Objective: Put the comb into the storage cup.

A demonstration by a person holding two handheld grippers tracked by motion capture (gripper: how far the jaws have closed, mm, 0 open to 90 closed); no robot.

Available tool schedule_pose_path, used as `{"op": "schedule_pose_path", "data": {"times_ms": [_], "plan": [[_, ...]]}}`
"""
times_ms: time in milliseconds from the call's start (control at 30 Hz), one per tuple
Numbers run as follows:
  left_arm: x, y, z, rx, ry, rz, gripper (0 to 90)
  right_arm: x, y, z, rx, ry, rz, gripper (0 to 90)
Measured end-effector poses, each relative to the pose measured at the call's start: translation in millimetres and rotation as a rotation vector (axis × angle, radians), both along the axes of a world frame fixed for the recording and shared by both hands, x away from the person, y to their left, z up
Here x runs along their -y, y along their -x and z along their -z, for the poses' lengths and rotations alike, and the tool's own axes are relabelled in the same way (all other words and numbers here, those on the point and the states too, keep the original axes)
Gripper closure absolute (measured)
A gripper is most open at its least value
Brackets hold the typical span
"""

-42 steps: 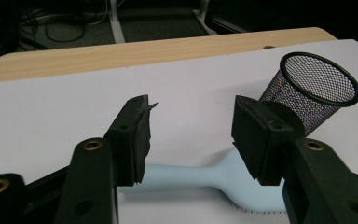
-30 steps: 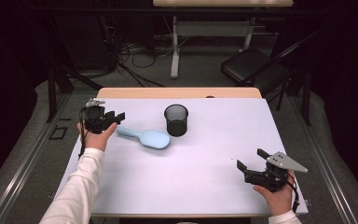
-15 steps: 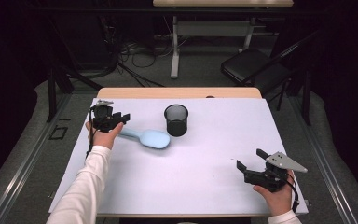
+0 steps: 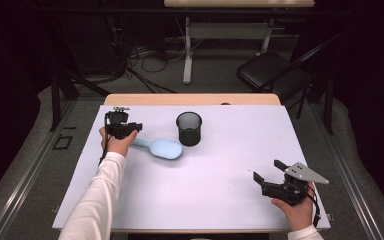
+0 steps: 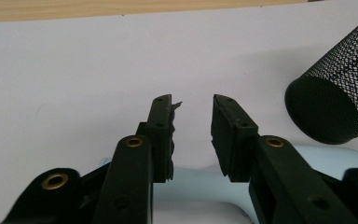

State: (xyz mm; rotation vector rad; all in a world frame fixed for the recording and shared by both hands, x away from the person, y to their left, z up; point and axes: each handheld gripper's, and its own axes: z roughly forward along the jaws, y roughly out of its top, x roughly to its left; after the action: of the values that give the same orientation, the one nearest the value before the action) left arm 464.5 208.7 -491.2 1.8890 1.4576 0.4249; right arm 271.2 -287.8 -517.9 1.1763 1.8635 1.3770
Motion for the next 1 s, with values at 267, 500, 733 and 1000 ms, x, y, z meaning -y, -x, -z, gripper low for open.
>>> {"op": "schedule_pose_path", "data": {"times_ms": [267,500,733,1000], "plan": [[7.4,-6.1,12.6,-0.049,-0.044,0.017,89.3,0.8,-0.5,0.8,-0.006,-0.003,-0.002,12.6],[8.3,-11.2,19.8,-0.075,-0.061,0.002,89.9,0.7,-1.0,1.2,-0.01,-0.002,-0.002,13.0],[9.7,-14.7,27.1,-0.09,-0.071,-0.004,89.9,0.9,-1.3,1.7,-0.015,-0.004,-0.005,14.0],[10.6,-18.5,34.2,-0.094,-0.076,-0.012,89.9,0.4,-1.7,2.5,-0.017,-0.013,-0.005,14.0]]}}
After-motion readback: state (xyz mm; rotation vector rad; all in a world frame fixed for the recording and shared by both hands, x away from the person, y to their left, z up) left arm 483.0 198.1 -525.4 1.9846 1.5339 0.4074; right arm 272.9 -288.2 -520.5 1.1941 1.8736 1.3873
